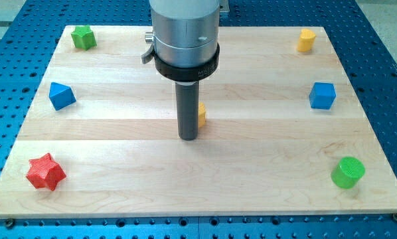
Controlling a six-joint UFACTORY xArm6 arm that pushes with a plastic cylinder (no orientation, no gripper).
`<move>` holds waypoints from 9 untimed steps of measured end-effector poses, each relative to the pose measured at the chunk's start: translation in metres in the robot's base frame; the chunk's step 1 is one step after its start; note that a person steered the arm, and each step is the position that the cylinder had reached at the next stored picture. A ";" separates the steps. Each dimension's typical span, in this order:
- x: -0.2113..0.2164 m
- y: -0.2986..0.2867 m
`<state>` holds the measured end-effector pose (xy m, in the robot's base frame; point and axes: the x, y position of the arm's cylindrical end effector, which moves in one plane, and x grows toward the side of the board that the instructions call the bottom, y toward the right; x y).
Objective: Put the red star at the bottom left side of the hexagon
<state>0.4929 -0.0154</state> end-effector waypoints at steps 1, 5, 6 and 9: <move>-0.011 0.000; 0.017 -0.156; 0.017 -0.177; 0.096 -0.273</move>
<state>0.5887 -0.2881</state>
